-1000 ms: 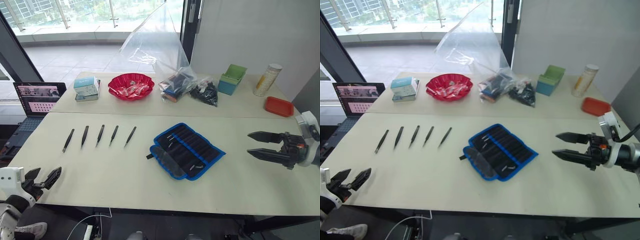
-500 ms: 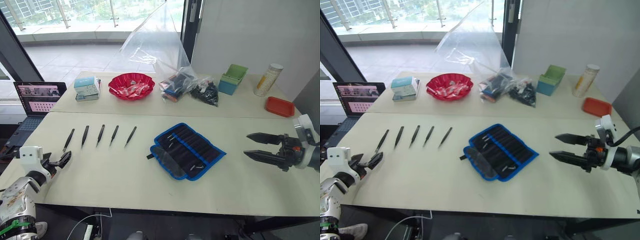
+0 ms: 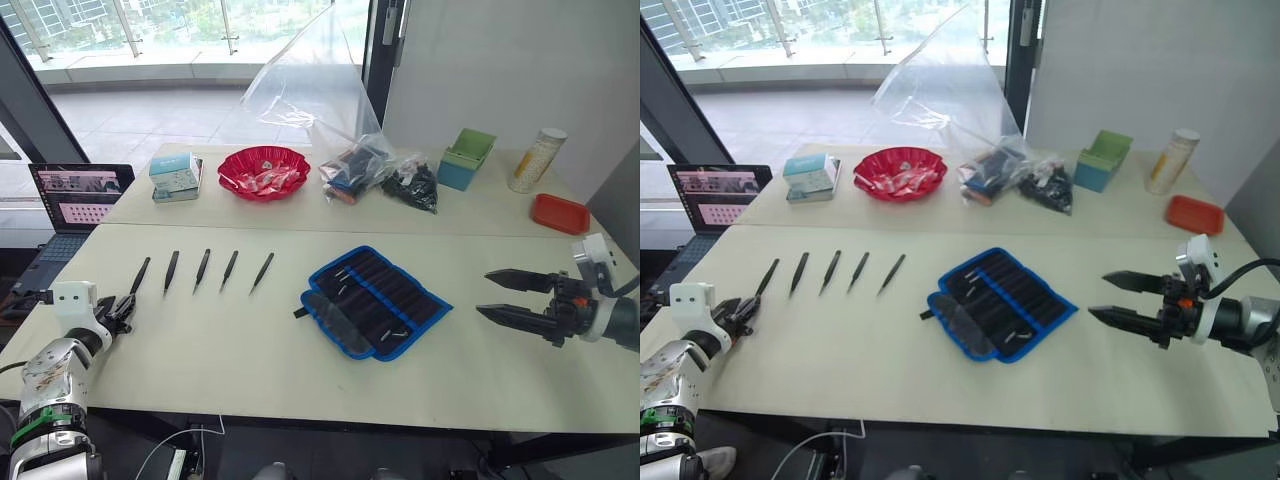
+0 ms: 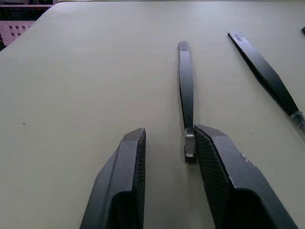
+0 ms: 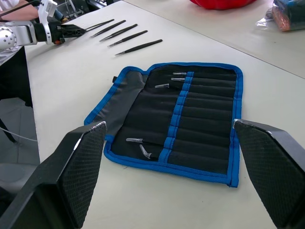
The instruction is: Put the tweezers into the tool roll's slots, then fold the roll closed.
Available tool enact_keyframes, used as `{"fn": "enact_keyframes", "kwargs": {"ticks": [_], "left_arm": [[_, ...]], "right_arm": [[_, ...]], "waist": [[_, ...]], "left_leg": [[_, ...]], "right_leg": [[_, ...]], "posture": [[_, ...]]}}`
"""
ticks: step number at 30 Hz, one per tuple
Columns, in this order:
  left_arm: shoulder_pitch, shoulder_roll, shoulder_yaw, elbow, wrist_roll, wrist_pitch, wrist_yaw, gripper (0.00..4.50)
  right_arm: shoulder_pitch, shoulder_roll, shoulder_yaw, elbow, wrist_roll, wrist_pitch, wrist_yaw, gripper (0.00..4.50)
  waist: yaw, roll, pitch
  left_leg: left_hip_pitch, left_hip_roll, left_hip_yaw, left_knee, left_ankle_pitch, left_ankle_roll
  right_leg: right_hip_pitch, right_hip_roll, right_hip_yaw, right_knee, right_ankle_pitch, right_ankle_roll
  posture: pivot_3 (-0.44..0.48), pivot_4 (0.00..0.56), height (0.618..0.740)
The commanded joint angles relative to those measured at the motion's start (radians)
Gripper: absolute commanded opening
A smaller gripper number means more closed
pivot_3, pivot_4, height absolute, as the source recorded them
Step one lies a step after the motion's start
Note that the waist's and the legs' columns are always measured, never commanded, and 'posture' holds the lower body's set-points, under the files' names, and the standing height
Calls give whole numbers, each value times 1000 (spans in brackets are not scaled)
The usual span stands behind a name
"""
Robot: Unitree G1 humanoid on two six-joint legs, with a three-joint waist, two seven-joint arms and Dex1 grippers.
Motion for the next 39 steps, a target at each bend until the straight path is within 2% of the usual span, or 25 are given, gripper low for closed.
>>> {"fn": "enact_keyframes", "kwargs": {"ticks": [1, 2, 10, 14, 17, 19, 23, 27, 33, 39], "left_arm": [[-6, -11, -21, -6, 9, -43, -21, 465], [-4, -12, -22, -13, 9, -53, -20, 50], [6, 9, 18, -120, -40, -119, -53, 18], [23, 6, 1, -311, -103, -75, -143, 18], [75, 21, -117, -517, -61, -67, -244, 18], [78, 15, -153, -628, -93, 9, -262, 18], [60, 34, -251, -790, -109, 177, -302, 0], [49, 38, -350, -919, -119, 344, -319, 0], [45, 13, -461, -991, -39, 392, -289, 0], [21, -46, -540, -1003, 12, 440, -244, 0]], "right_arm": [[7, -19, 7, -28, -9, 2, 2, 4500], [12, -17, 12, -33, -14, -3, 3, 4500], [37, 9, 8, -61, -6, -11, -27, 4500], [28, 41, 40, -92, -10, 29, -96, 4500], [4, 98, 82, -119, -15, 73, -189, 4500], [-12, 141, 102, -126, -29, 67, -245, 4500], [-53, 257, 134, -102, -101, -27, -362, 3407], [-53, 348, 179, -93, -168, -120, -418, 1972], [-45, 407, 266, -48, -282, -255, -431, 30], [-45, 497, 329, 77, -390, -426, -478, 30]], "waist": [[0, 0, 0], [1, 0, 0], [-3, -1, 0], [-3, -2, 0], [-4, -2, 0], [-1, -2, 0], [-4, -2, 0], [-8, -2, 0], [-13, -2, 0], [-14, -2, 0]], "left_leg": [[0, 0, 0, 0, 0, 0], [0, 0, 0, 0, 0, 0], [0, 0, 0, 0, 0, -1], [-1, 1, 0, 0, 1, -1], [-1, 1, -1, 0, 1, -2], [-1, 1, 0, 0, 1, -2], [-1, 1, 0, 0, 1, -2], [-1, 1, -1, 0, 1, -2], [0, 1, 0, 0, 2, -2], [0, -1, 0, 0, 4, -7]], "right_leg": [[0, 0, 0, 0, 0, 0], [0, 0, 0, 0, 0, 0], [0, 0, 0, 0, 0, 0], [0, 1, 0, 0, 0, 0], [0, 1, 0, 0, 0, 0], [0, 1, 0, 0, 0, 0], [0, 1, 0, 0, 0, 0], [-1, 2, 0, 3, 0, 0], [0, 3, 0, 5, 0, 0], [0, 3, 0, 5, 0, 0]], "posture": [[0, 150, 740], [0, 150, 740], [0, 150, 740], [0, 150, 740], [0, 150, 740], [0, 150, 740], [0, 150, 740], [0, 150, 740], [0, 150, 740], [0, 150, 740]]}}
